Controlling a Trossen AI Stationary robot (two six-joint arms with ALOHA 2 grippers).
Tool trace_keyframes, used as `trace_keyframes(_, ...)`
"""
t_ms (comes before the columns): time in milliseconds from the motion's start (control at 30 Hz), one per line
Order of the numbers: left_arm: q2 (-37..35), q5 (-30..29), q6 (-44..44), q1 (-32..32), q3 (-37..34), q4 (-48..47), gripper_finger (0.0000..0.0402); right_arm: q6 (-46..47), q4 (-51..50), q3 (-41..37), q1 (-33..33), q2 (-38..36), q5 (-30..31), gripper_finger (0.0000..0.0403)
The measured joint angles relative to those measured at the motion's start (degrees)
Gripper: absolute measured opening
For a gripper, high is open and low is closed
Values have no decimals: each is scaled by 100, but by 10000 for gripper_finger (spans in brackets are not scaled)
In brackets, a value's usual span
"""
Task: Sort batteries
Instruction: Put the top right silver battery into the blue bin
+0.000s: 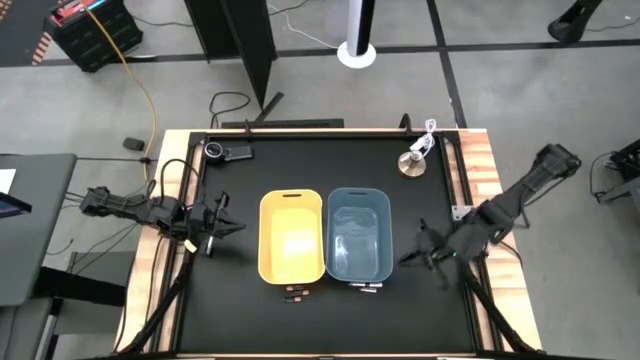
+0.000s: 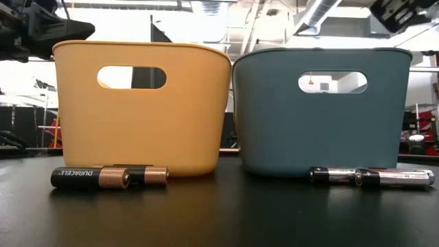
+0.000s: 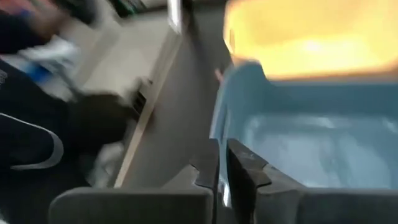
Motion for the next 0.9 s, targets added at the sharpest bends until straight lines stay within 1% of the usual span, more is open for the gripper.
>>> trace_keyframes(67, 2, 2, 32, 0, 0, -82, 0, 616, -614, 423, 213, 617, 262, 69)
trace_keyframes(133, 2, 4, 87, 0, 0, -155, 0, 1157, -887, 696, 370, 1191, 389, 88)
trace_keyframes(333, 6, 9, 41, 0, 0, -171, 0, 2466, -891, 1036, 728, 2645, 398, 171)
trace_keyframes(433, 6, 15, -11, 0, 0, -146, 0, 2999, -872, 1210, 916, 3209, 400, 213)
trace_keyframes(500, 6, 15, -15, 0, 0, -149, 2, 3255, -854, 1341, 1008, 3524, 403, 233)
trace_keyframes(600, 6, -40, -22, 0, 0, -148, 12, 3301, -860, 1521, 1071, 4040, 403, 247)
trace_keyframes(733, 6, -181, 11, 0, 0, -148, 27, 2985, -910, 1737, 1004, 4665, 405, 248)
trace_keyframes(900, 6, -197, 57, 0, 0, -148, 34, 2972, -1329, 1935, 814, 5078, 406, 249)
